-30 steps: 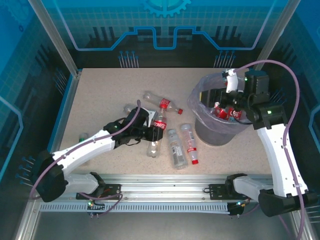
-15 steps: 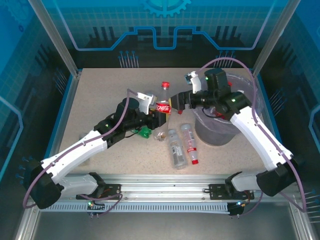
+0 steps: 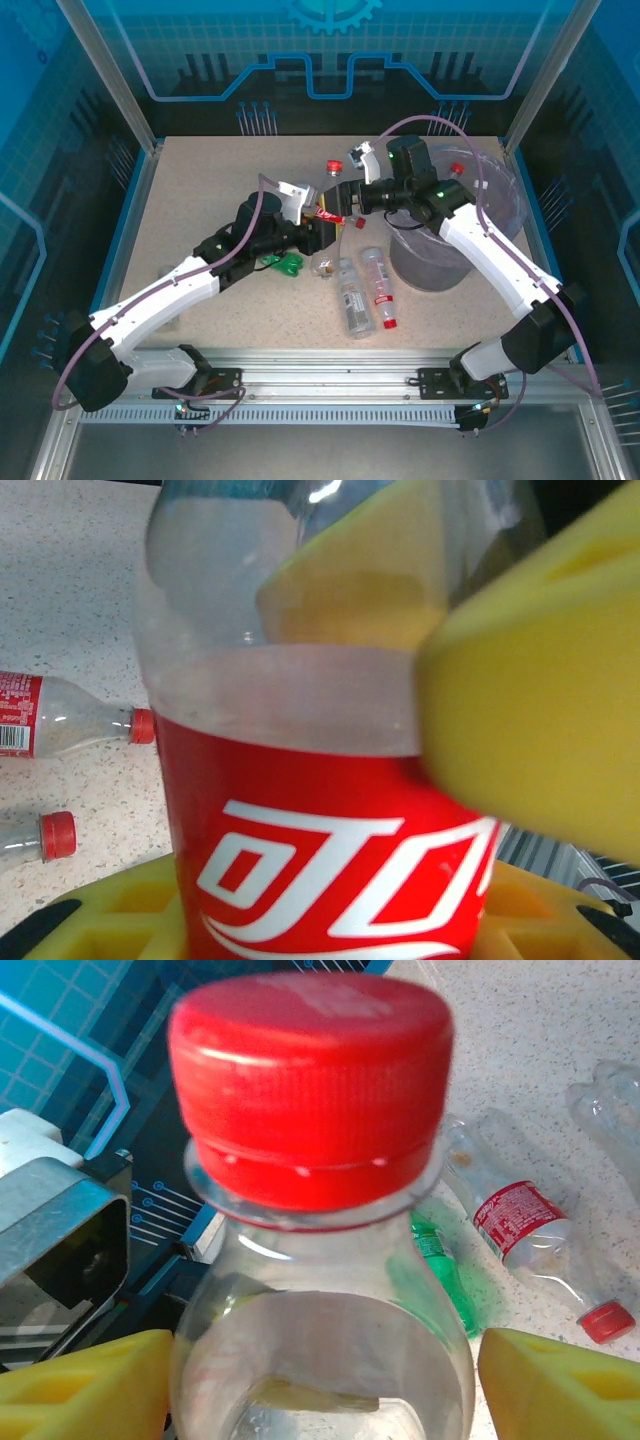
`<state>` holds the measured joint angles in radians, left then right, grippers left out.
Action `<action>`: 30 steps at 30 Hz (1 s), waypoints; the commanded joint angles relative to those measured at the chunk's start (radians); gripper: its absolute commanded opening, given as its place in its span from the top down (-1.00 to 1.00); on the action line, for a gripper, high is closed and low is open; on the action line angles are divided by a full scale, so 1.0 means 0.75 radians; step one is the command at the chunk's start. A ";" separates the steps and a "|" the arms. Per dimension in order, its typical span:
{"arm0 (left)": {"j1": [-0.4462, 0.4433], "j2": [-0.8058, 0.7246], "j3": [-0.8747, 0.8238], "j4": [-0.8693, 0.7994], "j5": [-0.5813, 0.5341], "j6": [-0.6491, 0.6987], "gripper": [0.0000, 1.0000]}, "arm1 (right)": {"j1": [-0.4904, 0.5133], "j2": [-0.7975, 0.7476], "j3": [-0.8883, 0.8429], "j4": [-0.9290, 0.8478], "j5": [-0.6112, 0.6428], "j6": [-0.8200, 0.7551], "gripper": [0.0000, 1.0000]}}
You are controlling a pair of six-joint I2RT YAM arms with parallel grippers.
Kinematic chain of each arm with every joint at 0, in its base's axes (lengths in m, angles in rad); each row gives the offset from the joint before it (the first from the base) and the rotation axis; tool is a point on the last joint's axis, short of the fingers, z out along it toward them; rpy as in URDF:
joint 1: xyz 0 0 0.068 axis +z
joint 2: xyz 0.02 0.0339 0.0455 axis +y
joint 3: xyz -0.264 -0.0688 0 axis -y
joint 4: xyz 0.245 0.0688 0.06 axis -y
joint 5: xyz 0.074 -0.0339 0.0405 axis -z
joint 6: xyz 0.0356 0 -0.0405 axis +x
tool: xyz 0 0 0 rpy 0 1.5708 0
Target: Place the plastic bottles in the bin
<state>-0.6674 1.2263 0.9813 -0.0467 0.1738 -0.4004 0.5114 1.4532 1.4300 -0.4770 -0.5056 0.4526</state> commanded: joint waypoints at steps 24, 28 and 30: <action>0.044 -0.168 -0.161 0.017 -0.070 -0.060 -0.90 | -0.123 -0.027 0.136 0.124 0.066 0.026 -0.07; 0.046 -0.228 -0.239 0.003 -0.087 -0.098 -0.99 | -0.201 -0.056 0.233 0.069 0.109 -0.022 -0.07; 0.047 -0.219 -0.256 -0.025 -0.091 -0.115 -0.98 | -0.259 -0.087 0.278 0.035 0.143 -0.048 -0.07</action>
<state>-0.6384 1.0718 0.8150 -0.0380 0.1272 -0.4545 0.3672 1.4456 1.5719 -0.4255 -0.4427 0.4568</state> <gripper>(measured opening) 0.991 0.560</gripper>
